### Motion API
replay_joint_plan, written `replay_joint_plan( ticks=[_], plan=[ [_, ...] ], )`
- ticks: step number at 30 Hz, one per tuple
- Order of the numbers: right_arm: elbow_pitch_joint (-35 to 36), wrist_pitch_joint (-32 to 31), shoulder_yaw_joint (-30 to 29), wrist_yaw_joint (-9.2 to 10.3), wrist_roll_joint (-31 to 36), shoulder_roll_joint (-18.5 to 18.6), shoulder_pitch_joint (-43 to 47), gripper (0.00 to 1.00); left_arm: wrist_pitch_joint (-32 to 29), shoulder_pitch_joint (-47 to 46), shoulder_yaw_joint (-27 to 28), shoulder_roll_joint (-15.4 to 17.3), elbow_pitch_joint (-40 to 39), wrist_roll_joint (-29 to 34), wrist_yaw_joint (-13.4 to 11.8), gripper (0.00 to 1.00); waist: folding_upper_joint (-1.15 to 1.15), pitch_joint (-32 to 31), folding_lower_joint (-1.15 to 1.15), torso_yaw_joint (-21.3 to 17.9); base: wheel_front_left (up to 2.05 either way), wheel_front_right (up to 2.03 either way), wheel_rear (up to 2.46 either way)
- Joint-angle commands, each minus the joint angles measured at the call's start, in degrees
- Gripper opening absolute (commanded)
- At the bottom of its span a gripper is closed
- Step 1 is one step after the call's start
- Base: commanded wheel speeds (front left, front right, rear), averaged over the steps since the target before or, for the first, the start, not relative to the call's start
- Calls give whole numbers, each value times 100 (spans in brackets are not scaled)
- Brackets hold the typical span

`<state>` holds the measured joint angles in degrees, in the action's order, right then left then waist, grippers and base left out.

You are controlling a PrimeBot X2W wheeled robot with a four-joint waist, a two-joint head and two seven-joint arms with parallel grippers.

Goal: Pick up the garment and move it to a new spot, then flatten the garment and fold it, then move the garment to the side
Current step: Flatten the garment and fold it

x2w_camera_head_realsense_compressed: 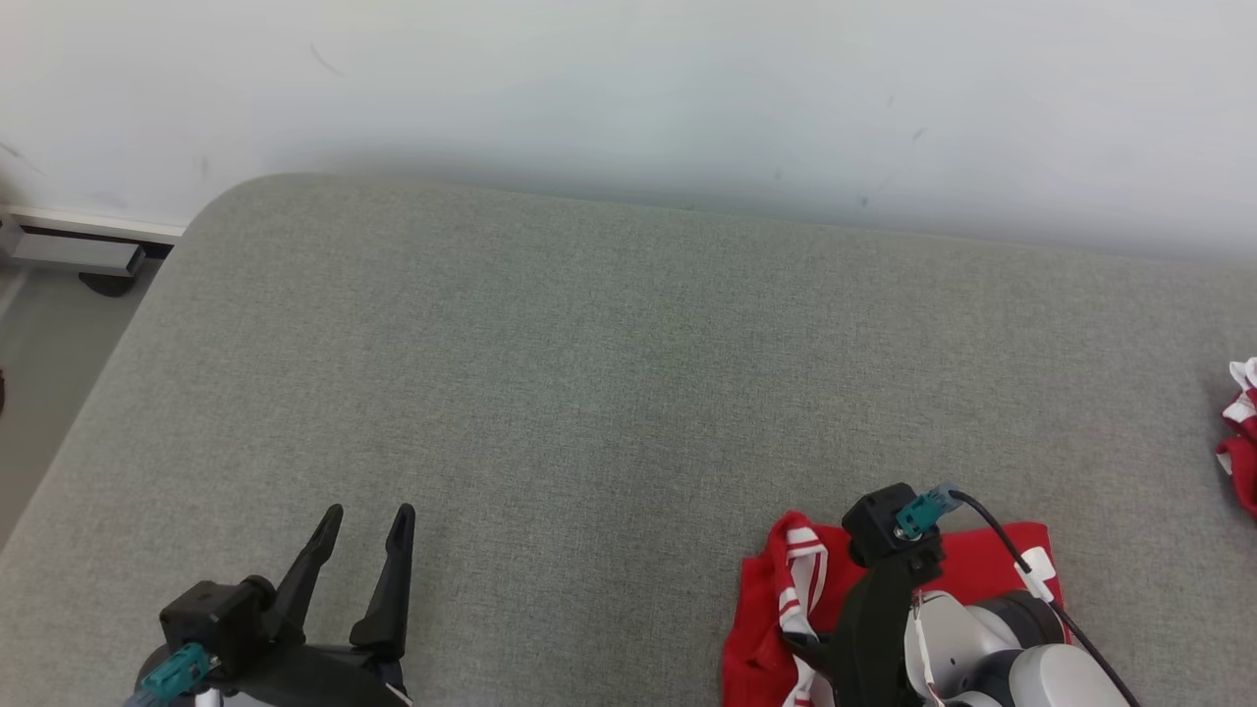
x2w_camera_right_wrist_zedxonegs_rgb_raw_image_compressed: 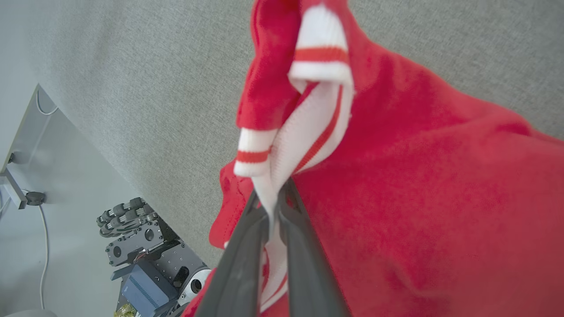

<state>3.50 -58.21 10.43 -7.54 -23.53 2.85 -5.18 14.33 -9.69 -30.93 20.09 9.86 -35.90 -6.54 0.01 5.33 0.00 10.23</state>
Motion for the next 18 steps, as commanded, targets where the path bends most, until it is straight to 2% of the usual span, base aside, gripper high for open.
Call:
replay_joint_plan(
  ticks=[1, 2, 3, 4, 5, 13, 17, 18],
  plan=[
    [-56, 6, 12, 11, -47, 12, -19, 0, 4, -75, -11, 35, 18, 10, 5, 100, -1, -18, 0, 17, 0, 0, 0],
    [-86, 4, 8, 11, -57, 12, -12, 0, -2, -80, -19, 34, 16, 14, 4, 100, -1, -26, 0, 25, 0, 0, 0],
    [-104, 19, 11, 11, -64, 12, -11, 6, -4, -81, -24, 35, 13, 18, -1, 100, -1, -31, 0, 30, 0, 0, 0],
    [-110, 77, 7, 11, -95, 12, -26, 43, -1, -81, -29, 36, 9, 19, -6, 100, -1, -33, 0, 32, 0, 0, 0],
    [-139, 113, -19, 11, -140, 12, -28, 100, -1, -76, -31, 38, 4, 19, -15, 100, -1, -37, 0, 33, 0, 0, 0],
    [-77, 537, -177, 11, -284, 14, -182, 100, 10, -26, -39, 48, -47, 26, -53, 100, -1, -39, 0, 16, 0, 0, 0],
    [80, 700, -563, 11, -96, 15, -215, 100, 22, 15, -43, 50, -72, 25, -67, 100, -1, -45, 0, -8, 0, 0, 0],
    [210, 710, -848, 11, 22, 14, -147, 100, 26, 37, -42, 54, -83, 20, -72, 100, -1, -42, 0, -26, 0, 0, 0]
  ],
)
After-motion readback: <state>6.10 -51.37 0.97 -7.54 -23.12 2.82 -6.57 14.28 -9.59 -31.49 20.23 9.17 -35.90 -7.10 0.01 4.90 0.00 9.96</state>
